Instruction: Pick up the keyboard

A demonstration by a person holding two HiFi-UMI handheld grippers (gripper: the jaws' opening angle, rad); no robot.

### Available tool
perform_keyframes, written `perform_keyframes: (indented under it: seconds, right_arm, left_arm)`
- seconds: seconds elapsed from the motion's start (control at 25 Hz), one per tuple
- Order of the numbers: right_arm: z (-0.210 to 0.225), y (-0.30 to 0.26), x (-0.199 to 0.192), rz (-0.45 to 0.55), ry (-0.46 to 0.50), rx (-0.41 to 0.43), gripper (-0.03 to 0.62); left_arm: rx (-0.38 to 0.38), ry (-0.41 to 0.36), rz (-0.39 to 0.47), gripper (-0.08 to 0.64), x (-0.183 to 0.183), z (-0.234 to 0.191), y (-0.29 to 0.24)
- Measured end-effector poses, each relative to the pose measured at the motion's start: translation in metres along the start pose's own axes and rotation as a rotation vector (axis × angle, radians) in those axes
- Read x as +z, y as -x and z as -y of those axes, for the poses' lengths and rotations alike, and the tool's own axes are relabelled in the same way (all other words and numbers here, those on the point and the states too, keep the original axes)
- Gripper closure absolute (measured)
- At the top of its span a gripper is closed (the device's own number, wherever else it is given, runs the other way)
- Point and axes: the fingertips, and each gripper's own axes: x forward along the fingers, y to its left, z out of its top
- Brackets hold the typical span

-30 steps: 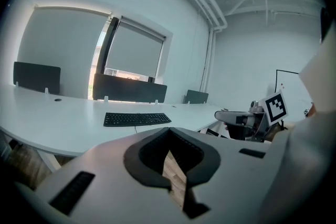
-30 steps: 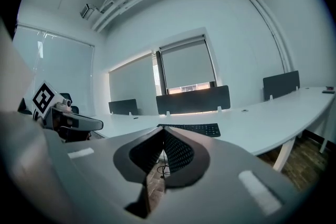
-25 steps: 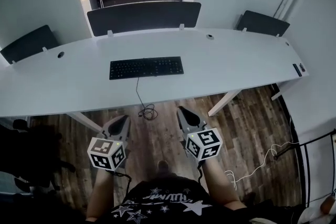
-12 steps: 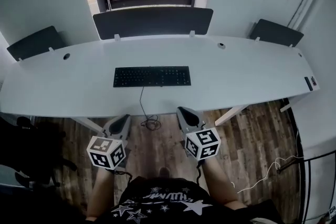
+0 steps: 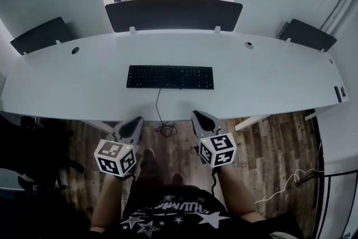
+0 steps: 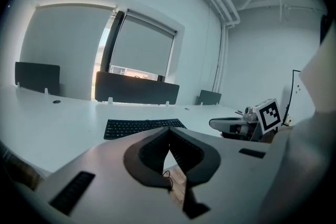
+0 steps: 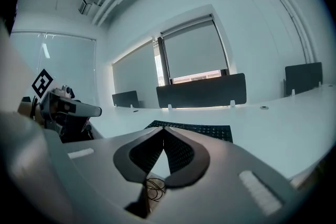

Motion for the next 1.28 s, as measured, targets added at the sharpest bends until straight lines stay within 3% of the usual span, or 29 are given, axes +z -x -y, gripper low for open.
perform_keyframes:
  seconds: [0.44,0.84,1.04,1.28]
  right_arm:
    - [0.034,-0.063,0.010,-0.061,0.009,-0.108,0.588]
    - [0.041,-0.126,0.020,-0.086,-0.086,-0.185,0.586]
    - [0.047,-0.141,0.017,-0.106,-0.089,-0.263,0.507]
    - [0.038,-0.151,-0.009,-0.214,-0.051,-0.287,0.333]
  left_arm:
    - [-0.133,-0.006,-0.057,0.551,0.017,-0.047,-0.078]
    - [-0.203,0.010,-0.109,0.551,0.028,-0.109,-0.115]
    - [-0.245,0.022,-0.139,0.551,0.022,-0.133,-0.125]
    - [-0.316,0.010,-0.177,0.551,0.013,-0.146,-0.137]
